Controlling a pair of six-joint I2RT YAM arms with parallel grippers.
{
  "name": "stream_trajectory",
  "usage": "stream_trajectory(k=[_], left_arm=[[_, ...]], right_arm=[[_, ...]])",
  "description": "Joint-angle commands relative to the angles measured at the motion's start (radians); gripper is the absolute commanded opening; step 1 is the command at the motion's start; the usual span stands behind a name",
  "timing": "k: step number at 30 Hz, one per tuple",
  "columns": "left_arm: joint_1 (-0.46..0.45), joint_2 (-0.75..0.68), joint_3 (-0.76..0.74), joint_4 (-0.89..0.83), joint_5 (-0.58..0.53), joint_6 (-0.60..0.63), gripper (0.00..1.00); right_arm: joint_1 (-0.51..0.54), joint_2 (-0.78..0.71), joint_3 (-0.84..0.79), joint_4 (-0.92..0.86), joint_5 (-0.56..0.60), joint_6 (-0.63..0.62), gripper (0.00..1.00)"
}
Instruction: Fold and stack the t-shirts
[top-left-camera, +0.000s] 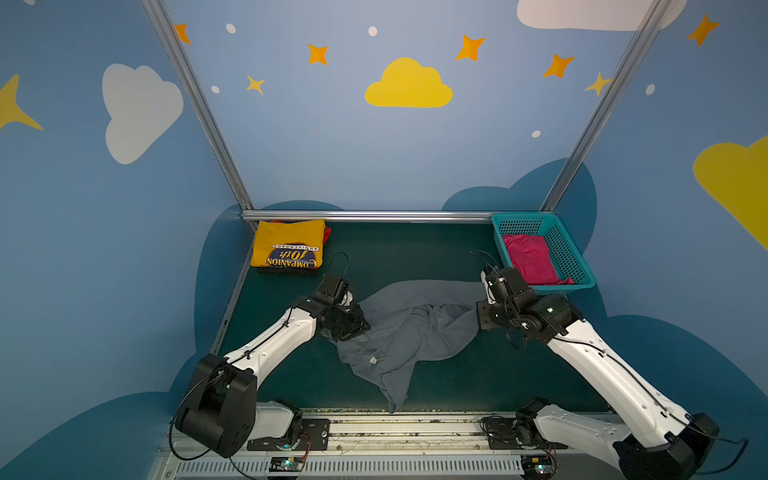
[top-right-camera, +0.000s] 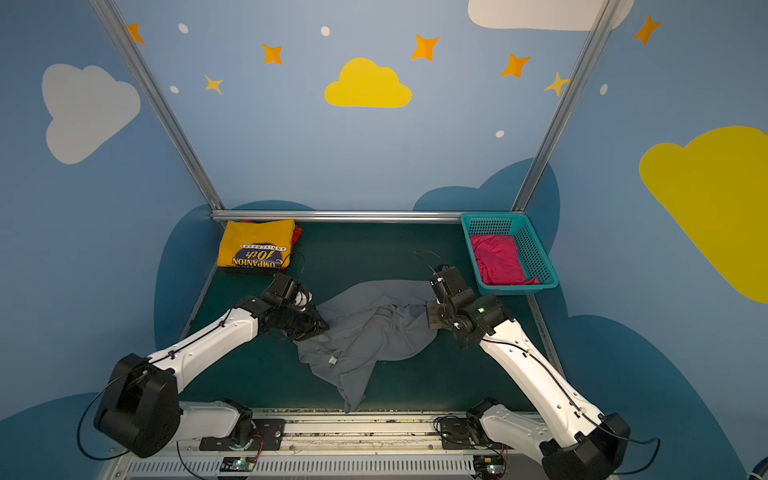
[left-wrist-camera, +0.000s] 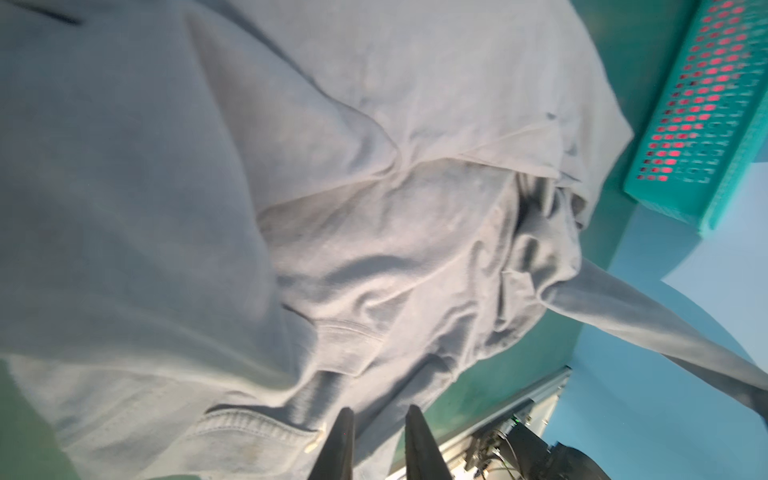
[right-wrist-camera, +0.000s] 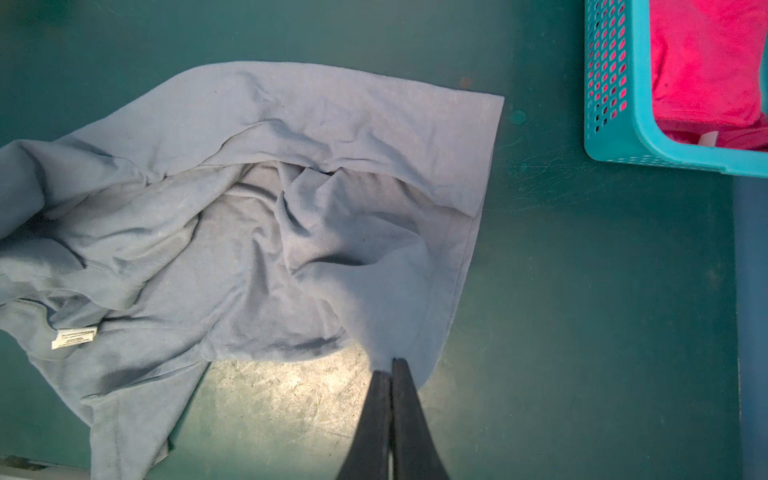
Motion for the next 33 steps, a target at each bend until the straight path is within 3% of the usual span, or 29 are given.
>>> stream_trajectory(k=[1,6,12,14,19,26,33], left_arm=[[-0.009,-0.049,0.004,-0.008,-0.049,0.003,0.24],[-0.057,-0.137,0.021,-0.148,-0.142,0.057,0.22],[-0.149,-0.140,-0.016,-0.181,-0.172,0.006,0.50],[-0.178,-0.114,-0.023,-0.156,-0.187,-0.022,0.54],[-0.260,0.007,0.049,-0.147,-0.322,-0.098,0.53],[-0.349,0.194,0.216,-0.294,-0.539,-0.186,0.42],[-0.372,0.328,0.302,-0.336,-0.537,-0.217,0.39]], right_arm=[[-0.006,-0.011,-0.016,0.011,-0.011,0.016,0.00],[-0.010,-0.019,-0.032,0.017,-0.024,0.024,0.00],[-0.011,-0.002,-0.040,0.036,-0.039,0.025,0.00],[-0.011,0.003,-0.044,0.044,-0.050,0.026,0.00],[-0.011,0.011,-0.046,0.042,-0.063,0.030,0.00],[-0.017,-0.023,-0.062,0.040,-0.048,0.033,0.00],[-0.039,-0.041,-0.080,0.042,-0.055,0.026,0.00]])
